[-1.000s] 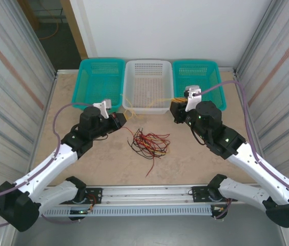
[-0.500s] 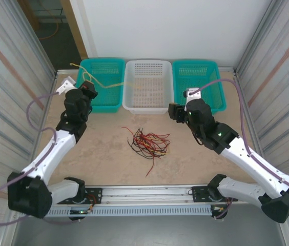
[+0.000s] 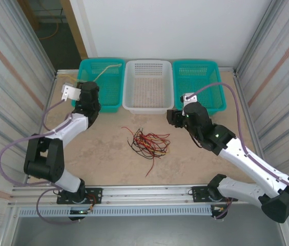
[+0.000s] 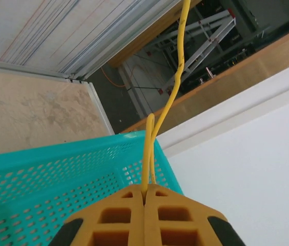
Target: Untangle the cables
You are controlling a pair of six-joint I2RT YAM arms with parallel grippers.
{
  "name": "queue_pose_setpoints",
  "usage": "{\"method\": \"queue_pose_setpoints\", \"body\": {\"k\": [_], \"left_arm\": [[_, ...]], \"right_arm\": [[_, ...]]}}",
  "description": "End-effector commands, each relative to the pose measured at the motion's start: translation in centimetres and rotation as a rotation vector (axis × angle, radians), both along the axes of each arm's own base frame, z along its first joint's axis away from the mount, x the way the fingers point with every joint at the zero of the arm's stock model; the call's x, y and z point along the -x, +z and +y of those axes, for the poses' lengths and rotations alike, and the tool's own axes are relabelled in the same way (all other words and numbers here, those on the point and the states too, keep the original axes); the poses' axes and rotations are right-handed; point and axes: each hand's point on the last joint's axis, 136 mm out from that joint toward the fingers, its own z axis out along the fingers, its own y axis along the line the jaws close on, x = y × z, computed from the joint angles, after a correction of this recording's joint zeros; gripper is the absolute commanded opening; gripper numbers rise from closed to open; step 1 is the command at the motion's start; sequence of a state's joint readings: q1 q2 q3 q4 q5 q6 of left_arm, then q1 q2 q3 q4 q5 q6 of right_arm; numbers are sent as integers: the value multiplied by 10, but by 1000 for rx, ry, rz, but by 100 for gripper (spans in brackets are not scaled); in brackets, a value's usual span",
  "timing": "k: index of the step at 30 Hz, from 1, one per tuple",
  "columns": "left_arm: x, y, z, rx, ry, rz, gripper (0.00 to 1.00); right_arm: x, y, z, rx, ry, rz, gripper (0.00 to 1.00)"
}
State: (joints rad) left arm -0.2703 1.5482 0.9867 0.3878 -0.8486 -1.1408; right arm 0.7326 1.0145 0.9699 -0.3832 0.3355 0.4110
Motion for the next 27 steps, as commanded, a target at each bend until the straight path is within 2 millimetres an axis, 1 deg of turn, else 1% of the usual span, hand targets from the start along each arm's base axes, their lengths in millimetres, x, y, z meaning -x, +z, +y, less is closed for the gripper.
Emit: {"method": "queue_pose_setpoints", "body": {"k": [1,3,5,6,7,9,10,11,12,19,20,21,22,25,27], "left_arm": [[-7,-3,7,0,101,7,0],[-16,-11,5,-5,106,38,0],[-28,-15,2,-22,93,72,0],[-36,-15,-1,-50,73,90,4],[-42,-16,-3,-72,56,103,22],[-41,-24,-4,-64,54,119,66],[-40,-27,-4,-50,49,124,82],[-39,-29,-5,-44,39,133,94],[-39,-27,-8,-44,19,139,99],[-26,-3,-23,-94,-73,154,98],[-25,0,-27,-103,-100,163,97],[-25,3,-33,-122,-141,175,94],[-23,6,-39,-144,-186,187,91],[-14,7,-60,-212,-335,233,83],[-3,3,-73,-238,-434,276,79]], "right_arm": [[-1,-3,4,-9,12,16,61],[0,-4,4,-4,16,21,61],[1,-5,3,4,19,20,61],[1,-5,1,9,14,18,61],[1,-6,-1,15,10,16,61],[2,-6,-4,15,6,16,61],[2,-6,-5,13,6,17,61],[2,-6,-6,9,4,17,61],[2,-6,-7,7,1,18,61],[3,-6,-7,-9,6,33,61],[4,-7,-6,-11,6,35,61],[7,1,-9,-32,4,16,61],[8,2,-10,-38,1,14,61],[9,0,-14,-40,-21,28,62],[8,-5,-17,-31,-44,50,63]]}}
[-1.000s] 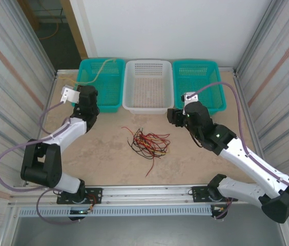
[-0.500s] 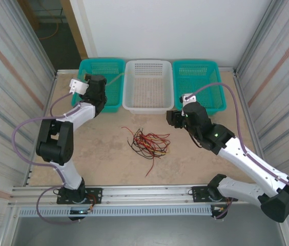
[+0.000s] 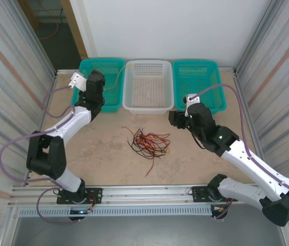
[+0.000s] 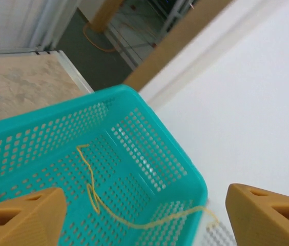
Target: Untangle the cables
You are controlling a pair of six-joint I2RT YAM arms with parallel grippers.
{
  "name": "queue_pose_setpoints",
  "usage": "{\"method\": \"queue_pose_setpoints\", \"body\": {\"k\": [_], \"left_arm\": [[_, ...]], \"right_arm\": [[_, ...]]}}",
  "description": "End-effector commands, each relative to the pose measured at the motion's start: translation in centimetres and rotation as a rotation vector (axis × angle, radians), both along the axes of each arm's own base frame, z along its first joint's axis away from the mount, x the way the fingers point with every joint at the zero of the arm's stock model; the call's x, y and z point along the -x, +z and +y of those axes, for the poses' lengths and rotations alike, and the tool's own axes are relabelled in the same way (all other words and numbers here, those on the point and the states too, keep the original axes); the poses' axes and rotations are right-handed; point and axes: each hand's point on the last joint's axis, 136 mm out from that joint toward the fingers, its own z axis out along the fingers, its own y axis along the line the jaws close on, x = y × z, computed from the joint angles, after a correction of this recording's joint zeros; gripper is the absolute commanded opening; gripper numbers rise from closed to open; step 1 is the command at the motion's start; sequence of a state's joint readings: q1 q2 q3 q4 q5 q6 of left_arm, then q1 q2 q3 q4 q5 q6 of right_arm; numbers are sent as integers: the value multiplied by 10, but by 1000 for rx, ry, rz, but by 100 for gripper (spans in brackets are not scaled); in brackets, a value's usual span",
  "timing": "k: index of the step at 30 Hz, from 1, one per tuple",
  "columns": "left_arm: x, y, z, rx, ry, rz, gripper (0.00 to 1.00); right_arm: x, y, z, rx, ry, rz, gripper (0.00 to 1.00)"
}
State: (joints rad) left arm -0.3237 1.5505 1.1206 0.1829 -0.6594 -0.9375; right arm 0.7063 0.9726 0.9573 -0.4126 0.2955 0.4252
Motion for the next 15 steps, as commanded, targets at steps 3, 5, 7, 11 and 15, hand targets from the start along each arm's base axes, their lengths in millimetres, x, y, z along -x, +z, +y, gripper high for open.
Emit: {"method": "queue_pose_setpoints", "body": {"k": [3,5,7,11,15], "left_arm": [[36,-19,-45,-113,-350,149,73],[56,-30,-66,-102,-480,180,67],[81,-44,-88,-126,-594,231,68],[137,-78,-128,-220,-823,387,72],[182,-121,-154,-93,-993,516,68]], "right_arm": [[-3,-21,-16,33,-119,84,63],[-4,-35,-15,50,-126,117,65],[-3,-48,-8,53,-104,122,68],[6,-68,9,24,-40,122,75],[17,-96,37,-24,99,264,74]]}}
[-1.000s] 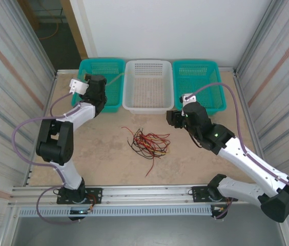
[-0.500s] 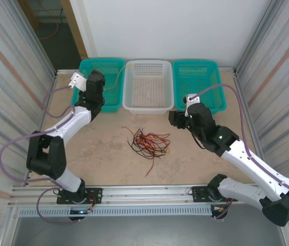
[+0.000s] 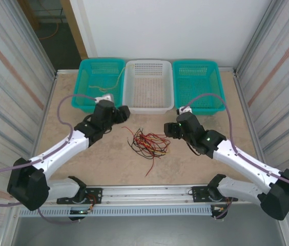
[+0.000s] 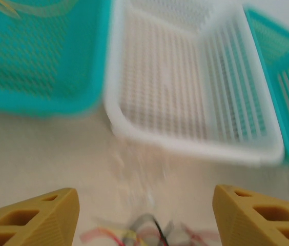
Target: Untangle the cables
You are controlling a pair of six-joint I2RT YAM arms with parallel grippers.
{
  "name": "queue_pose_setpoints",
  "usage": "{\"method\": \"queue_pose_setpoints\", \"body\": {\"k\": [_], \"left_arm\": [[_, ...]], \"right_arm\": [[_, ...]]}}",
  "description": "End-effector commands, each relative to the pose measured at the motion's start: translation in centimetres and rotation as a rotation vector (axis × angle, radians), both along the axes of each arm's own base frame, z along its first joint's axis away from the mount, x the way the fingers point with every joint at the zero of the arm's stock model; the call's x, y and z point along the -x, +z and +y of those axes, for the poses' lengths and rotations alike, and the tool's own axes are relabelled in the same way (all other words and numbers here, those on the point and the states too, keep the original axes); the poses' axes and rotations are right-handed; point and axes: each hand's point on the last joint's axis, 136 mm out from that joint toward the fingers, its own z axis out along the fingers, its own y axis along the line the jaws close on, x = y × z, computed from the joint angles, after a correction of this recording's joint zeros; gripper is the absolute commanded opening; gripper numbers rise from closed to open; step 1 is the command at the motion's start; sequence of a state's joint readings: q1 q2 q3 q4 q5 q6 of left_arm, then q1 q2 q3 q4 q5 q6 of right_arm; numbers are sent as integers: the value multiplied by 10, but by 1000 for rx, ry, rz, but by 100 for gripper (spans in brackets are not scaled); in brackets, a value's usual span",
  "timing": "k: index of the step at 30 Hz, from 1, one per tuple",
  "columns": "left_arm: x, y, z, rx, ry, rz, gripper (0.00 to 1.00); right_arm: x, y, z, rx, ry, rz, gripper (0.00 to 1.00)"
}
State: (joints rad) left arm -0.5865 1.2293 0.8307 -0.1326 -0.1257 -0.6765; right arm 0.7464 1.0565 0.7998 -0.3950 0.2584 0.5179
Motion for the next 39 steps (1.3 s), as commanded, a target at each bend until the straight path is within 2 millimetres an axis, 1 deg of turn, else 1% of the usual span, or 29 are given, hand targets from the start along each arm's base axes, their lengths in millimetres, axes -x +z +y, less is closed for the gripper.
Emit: {"method": "queue_pose_setpoints", "body": {"k": [1,3,5,9,11,14,17,18,20,21,23,25,27,31,33,35,36,37,39], "left_arm": [[47,-47,-12,20,-149,202,68],[54,-61,-14,32,-148,244,68],[56,-71,-17,41,-141,282,67],[57,-85,-40,77,-159,324,65],[56,-91,-47,66,-160,340,63],[55,-102,-48,65,-124,365,60],[54,-109,-40,56,-69,383,58],[55,-108,-39,59,-67,382,58],[56,-105,-38,64,-65,375,58],[56,-103,-37,68,-63,370,57],[57,-98,-36,76,-62,354,56],[58,-94,-34,83,-61,344,55],[59,-90,-35,93,-66,338,55],[62,-85,-35,104,-78,332,55],[62,-83,-34,108,-80,326,55],[62,-79,-36,118,-88,319,55],[63,-78,-37,125,-94,315,55],[62,-76,-39,134,-100,312,55],[62,-73,-44,151,-123,304,57]], "right_arm": [[3,-10,30,-84,89,91,74],[4,-27,39,-54,113,164,70],[4,-39,47,-33,124,211,67],[8,-47,71,-28,181,248,66],[12,-51,78,3,201,257,64],[13,-60,80,74,195,271,62],[13,-66,77,112,189,285,61],[13,-67,77,118,198,291,59],[18,-70,86,108,252,316,53],[19,-71,90,104,268,327,49],[18,-76,96,106,278,349,35],[15,-82,98,112,276,366,27],[14,-89,103,99,281,394,26],[15,-101,117,58,316,444,28],[15,-106,119,63,315,457,27],[15,-108,117,75,309,462,22],[15,-106,117,72,309,458,18],[15,-103,116,70,312,450,12],[16,-92,115,62,320,422,6]]}}
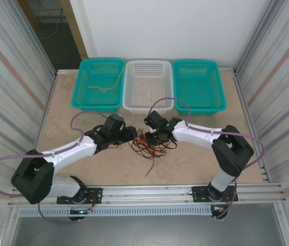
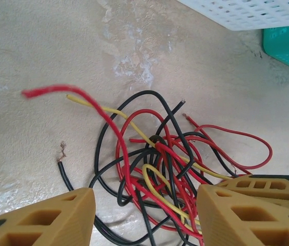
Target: Untangle the cables
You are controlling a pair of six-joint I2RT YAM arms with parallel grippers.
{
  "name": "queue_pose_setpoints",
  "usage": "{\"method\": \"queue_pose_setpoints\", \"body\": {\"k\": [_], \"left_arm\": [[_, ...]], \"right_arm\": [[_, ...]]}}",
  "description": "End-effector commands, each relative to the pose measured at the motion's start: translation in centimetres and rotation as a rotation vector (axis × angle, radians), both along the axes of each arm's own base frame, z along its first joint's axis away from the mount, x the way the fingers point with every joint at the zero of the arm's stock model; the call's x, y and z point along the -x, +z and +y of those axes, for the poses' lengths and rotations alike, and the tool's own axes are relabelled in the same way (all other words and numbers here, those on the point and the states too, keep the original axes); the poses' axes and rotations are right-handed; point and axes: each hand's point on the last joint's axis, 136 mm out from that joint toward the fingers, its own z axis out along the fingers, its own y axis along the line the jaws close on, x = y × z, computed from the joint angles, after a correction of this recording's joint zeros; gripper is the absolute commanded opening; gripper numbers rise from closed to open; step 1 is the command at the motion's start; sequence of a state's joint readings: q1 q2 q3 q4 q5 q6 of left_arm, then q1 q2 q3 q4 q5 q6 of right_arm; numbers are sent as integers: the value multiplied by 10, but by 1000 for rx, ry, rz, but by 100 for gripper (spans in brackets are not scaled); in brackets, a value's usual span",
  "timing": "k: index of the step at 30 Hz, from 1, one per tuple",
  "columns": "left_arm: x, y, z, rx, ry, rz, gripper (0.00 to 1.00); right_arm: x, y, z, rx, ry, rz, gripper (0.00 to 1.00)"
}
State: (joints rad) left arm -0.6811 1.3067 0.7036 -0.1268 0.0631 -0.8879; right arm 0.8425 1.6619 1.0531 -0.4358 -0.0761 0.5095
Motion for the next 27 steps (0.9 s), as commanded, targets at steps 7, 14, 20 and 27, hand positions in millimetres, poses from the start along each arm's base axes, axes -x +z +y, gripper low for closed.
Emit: {"method": "queue_pose_setpoints", "body": {"k": [7,14,20,27], "left_arm": [[3,11,-27,40,-97,-52,69],[4,7,-35,69,-112,-49,69],[5,-20,-25,13,-56,20,65],[10,-48,-12,-24,15,96,56]], "right_arm": [[4,87,6,-112,59,-178,0],[14,141,7,-194,108,-282,0],[38,200,9,-280,219,-430,0],[43,269,-27,-356,178,-637,0]]}}
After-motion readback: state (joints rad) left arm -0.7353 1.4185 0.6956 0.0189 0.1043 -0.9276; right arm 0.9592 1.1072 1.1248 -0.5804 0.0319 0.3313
